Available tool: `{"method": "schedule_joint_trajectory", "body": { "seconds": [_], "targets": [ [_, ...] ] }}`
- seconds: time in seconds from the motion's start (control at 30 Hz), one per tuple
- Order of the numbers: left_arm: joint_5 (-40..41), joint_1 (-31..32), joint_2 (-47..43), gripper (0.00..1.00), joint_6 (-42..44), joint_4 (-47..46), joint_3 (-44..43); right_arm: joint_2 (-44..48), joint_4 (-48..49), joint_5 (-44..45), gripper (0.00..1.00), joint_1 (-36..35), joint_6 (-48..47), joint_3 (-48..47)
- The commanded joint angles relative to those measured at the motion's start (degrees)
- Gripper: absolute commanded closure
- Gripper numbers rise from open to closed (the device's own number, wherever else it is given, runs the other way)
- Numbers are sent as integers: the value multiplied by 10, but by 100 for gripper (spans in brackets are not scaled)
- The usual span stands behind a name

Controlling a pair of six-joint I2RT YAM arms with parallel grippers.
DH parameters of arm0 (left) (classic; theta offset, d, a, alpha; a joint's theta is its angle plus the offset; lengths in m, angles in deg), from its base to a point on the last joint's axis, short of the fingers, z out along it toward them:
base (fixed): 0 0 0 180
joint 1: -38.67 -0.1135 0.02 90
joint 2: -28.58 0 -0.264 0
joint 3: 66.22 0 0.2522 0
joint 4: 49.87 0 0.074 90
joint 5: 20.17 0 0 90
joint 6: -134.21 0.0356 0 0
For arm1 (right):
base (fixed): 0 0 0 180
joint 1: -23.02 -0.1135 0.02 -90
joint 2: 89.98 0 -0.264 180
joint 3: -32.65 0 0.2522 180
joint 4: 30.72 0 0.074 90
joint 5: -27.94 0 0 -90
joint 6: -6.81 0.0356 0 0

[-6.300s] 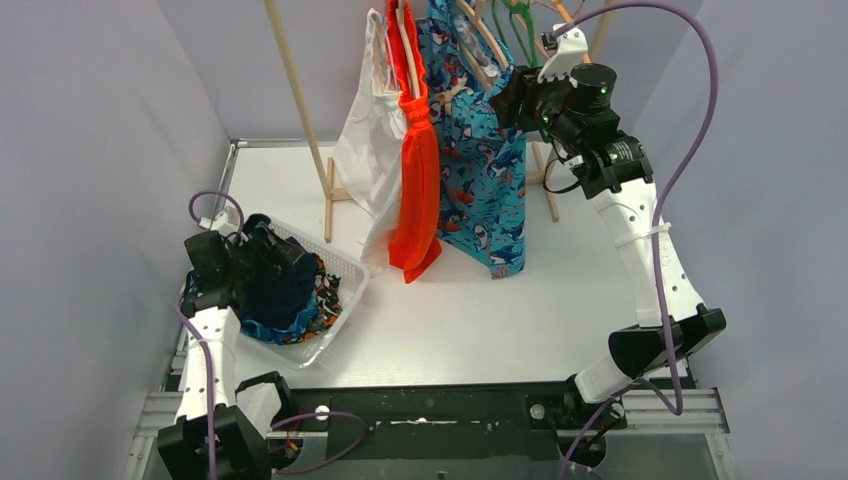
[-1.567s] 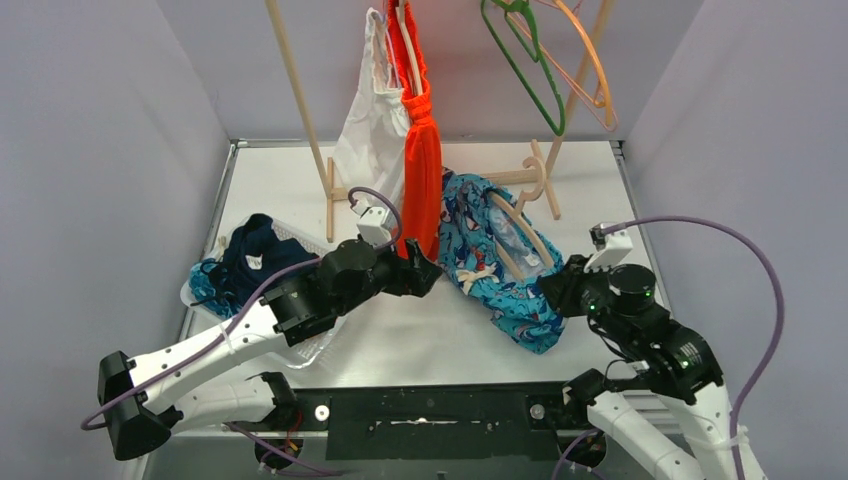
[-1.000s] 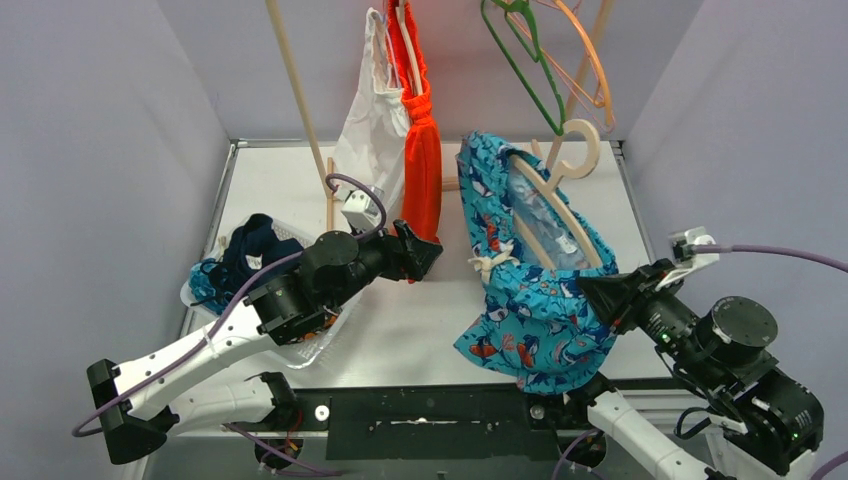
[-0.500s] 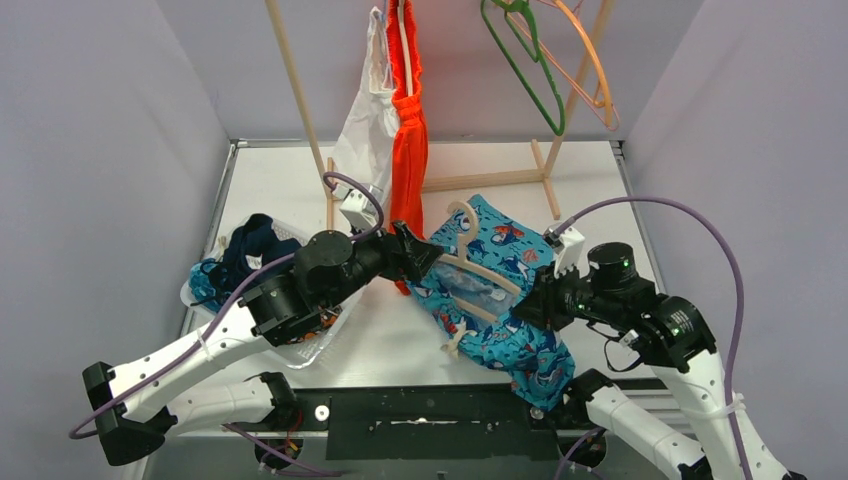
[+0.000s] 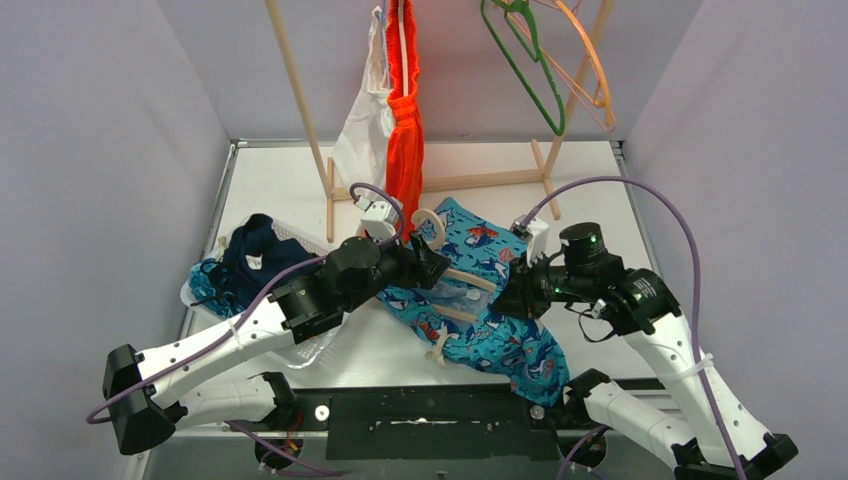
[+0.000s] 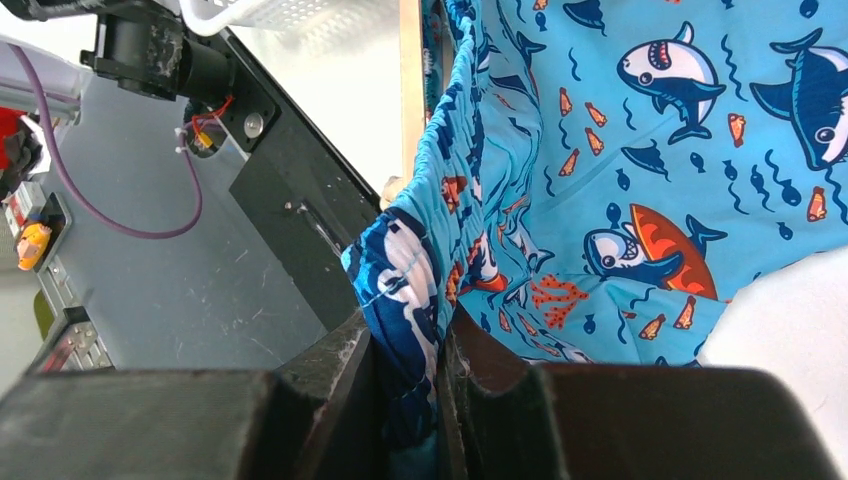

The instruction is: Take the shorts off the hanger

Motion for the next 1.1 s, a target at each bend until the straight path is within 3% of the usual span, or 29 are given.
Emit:
{"method": "schedule_joint_trajectory", "body": {
  "seconds": [0.0,0.7,0.83,0.93,1.07],
  "targets": [
    [44,1,-1,31,-20,-56,21,-8,60,-32,100,-3,-14,-14],
    [-24,-24,38,65,-18,-115,34,-20,87,-61,100,-4,18,-39],
    [-28,-24,32,87,-21,-103,39,-16,88,-52,100,-4,19,-41],
    [-21,-26,21,98,-25,-104,47,-18,83,-31,94,-4,17,-49],
    [1,-25,8,100,-28,-93,47,-21,79,25,79,-3,18,-58]
  ]
}}
